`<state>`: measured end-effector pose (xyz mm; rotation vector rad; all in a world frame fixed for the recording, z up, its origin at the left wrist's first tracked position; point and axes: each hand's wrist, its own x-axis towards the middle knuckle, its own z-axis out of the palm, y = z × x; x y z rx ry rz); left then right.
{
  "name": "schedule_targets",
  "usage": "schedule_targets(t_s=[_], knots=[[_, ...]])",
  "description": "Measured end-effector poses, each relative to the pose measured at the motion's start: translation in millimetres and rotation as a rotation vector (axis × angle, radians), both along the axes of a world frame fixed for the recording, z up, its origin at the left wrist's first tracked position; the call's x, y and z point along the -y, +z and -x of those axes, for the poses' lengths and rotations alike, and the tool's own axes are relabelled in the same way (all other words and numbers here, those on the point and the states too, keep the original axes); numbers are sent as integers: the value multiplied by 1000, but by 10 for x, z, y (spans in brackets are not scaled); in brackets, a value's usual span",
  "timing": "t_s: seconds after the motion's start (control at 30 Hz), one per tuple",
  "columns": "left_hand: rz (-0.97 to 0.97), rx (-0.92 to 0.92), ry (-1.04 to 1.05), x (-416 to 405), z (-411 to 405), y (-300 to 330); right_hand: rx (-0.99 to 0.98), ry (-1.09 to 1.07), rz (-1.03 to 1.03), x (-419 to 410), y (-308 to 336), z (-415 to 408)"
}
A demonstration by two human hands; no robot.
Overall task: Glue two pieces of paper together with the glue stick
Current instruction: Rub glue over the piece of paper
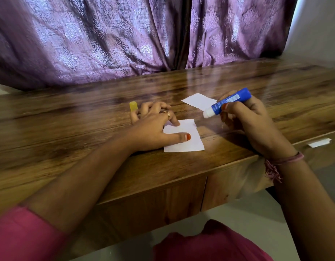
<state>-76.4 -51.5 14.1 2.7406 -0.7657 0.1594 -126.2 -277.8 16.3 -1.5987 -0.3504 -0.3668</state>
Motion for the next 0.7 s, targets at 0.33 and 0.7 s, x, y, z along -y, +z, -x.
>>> schedule_targets(t_s=[0.33, 0.7], knots=[[158, 87, -284, -48, 82, 148, -63, -85, -116, 16, -1, -55], [56, 45, -217, 2, 31, 62, -104, -96, -71, 41, -30, -85]])
